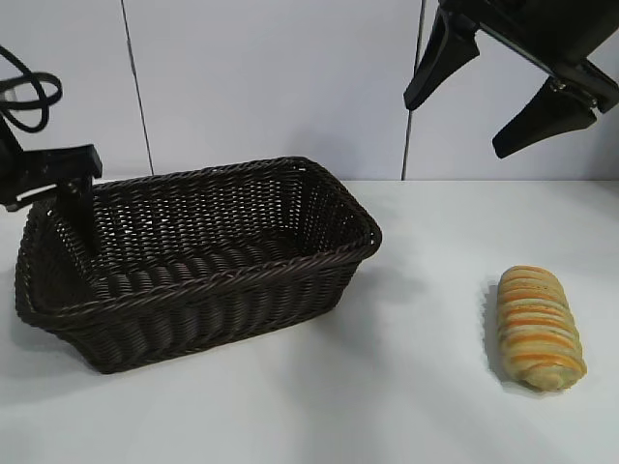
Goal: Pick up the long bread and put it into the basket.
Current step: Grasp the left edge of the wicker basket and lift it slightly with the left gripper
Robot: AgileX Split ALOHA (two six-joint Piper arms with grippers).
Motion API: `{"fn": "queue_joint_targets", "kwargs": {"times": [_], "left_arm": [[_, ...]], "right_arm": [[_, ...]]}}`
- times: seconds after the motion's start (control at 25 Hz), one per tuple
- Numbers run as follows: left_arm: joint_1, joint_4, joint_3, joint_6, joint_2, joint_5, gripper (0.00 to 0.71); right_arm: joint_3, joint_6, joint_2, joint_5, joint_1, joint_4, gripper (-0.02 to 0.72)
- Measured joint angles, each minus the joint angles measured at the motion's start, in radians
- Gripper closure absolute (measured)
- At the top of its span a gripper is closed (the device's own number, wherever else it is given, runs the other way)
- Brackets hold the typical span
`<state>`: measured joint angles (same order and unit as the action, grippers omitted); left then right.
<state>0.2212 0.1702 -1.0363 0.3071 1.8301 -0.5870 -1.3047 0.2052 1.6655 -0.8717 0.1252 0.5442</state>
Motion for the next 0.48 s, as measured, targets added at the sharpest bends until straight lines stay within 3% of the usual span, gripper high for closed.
{"fn": "queue_joint_targets", "kwargs": {"times": [0.12, 0.24, 0.4, 0.44, 0.48], "left_arm": [[0.0, 0.004, 0.0, -0.001, 0.012, 0.008, 0.056], [0.0, 0.018, 0.0, -0.001, 0.029, 0.008, 0.23], [0.0, 0.035, 0.0, -0.001, 0.047, 0.008, 0.546], [0.0, 0.046, 0.0, 0.004, 0.047, 0.01, 0.597], [0.0, 0.051, 0.0, 0.007, 0.047, 0.017, 0.602]], "right_arm": [[0.0, 0.0, 0.0, 0.0, 0.0, 0.002, 0.008], [0.0, 0.0, 0.0, 0.0, 0.0, 0.002, 0.008], [0.0, 0.0, 0.0, -0.001, 0.0, 0.002, 0.008], [0.0, 0.0, 0.0, -0.001, 0.0, 0.002, 0.008], [0.0, 0.0, 0.0, -0.001, 0.0, 0.002, 0.008]]}}
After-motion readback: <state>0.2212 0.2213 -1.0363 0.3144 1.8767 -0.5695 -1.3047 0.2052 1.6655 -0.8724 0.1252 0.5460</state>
